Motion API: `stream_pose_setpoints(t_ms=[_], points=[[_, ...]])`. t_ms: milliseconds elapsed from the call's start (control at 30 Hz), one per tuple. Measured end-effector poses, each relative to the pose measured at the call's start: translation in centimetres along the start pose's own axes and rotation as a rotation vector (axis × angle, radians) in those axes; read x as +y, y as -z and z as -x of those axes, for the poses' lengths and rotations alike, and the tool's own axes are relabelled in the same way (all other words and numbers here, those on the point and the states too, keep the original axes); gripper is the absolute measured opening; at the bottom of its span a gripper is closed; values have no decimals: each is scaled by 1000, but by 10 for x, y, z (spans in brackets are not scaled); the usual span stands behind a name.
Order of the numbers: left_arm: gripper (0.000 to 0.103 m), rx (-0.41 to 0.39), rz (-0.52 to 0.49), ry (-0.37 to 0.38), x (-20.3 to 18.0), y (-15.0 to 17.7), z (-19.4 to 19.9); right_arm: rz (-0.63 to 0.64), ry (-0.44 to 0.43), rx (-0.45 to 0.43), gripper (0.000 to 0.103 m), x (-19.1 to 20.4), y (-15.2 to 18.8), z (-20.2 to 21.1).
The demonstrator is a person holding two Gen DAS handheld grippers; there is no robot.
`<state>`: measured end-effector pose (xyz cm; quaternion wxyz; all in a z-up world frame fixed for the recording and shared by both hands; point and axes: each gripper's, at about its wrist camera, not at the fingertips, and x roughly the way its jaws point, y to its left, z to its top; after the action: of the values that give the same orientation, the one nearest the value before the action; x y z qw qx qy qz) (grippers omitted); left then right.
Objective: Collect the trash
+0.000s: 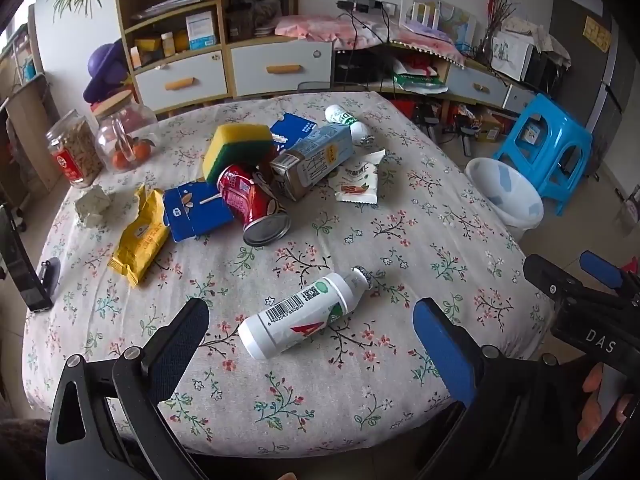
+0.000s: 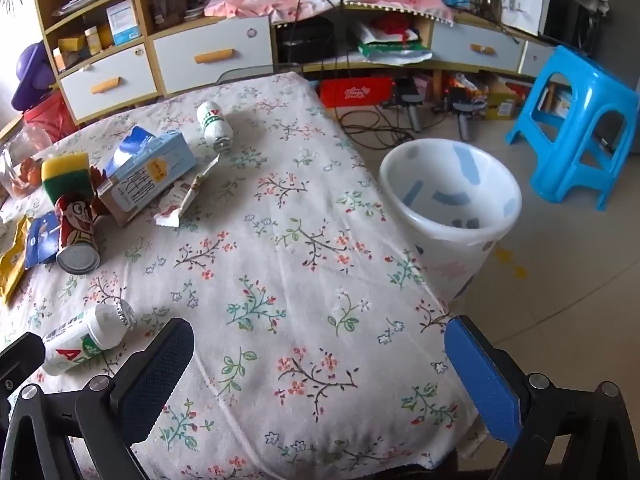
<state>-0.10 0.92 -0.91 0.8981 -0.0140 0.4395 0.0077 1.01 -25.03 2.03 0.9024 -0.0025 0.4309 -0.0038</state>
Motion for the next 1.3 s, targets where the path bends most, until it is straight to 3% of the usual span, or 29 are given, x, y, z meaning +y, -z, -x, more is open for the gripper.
stream_pose_setpoints(t_ms=[267,1300], points=[[103,-2,4,-4,3,0,0,12,33,10,103,1,1,-3],[103,-1,5,0,7,0,0,30,27,13,103,5,2,-3]])
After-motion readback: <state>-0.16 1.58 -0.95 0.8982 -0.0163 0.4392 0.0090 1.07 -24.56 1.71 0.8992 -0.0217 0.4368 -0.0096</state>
